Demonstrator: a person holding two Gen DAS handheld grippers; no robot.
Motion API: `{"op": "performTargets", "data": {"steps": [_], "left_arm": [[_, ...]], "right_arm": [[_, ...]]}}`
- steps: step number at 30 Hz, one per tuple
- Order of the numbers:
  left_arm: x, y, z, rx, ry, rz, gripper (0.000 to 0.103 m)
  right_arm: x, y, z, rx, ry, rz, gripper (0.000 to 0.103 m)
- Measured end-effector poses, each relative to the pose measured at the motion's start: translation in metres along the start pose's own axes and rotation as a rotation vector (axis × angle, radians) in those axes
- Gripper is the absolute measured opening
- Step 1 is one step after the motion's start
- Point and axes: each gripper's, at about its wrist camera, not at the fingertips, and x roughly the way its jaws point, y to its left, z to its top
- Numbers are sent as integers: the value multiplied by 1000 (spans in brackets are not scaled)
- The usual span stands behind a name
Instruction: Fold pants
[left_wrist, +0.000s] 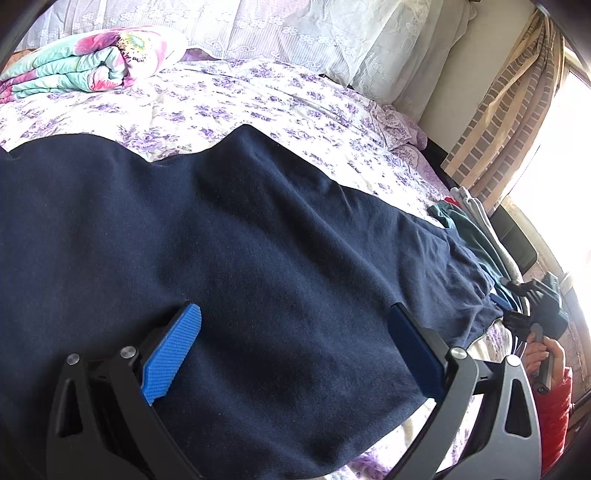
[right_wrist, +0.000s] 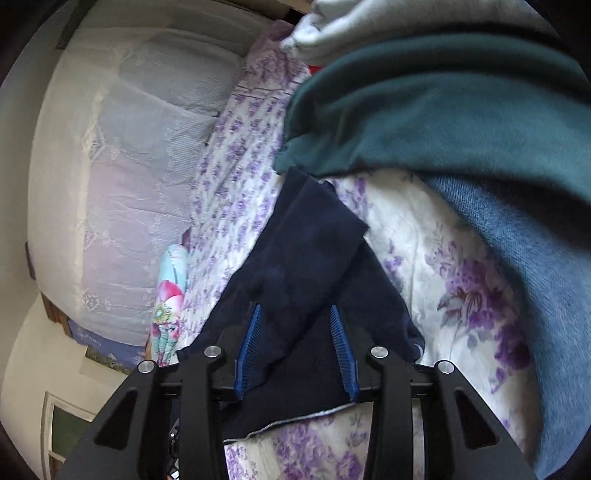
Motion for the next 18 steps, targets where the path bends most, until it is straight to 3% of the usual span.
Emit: {"op": "performTargets", "data": {"steps": [4, 5, 6, 8, 13, 15, 18], "left_arm": [[0, 0, 0, -5, -3, -6, 98], [-1, 0, 0, -6, -4, -7, 98], [-1, 0, 0, -8, -5, -8, 98], [-1, 0, 0, -10, -6, -13, 98], [-11, 18, 2, -74, -14, -121, 98], [-13, 22, 3, -97, -22, -153, 98], [-13, 21, 3, -92, -16, -155, 98]], "right_arm": [[14, 9, 10, -3, 3, -36, 38], [16, 15, 12, -32, -2, -52, 33], [18, 23, 12, -74, -16, -83, 16], [15, 37, 9, -148, -41, -111, 14], [-40, 71, -1, -230, -116, -33, 8], [-55, 63, 1, -247, -120, -79, 8], [-38, 9, 2, -127, -36, -171, 8]]}}
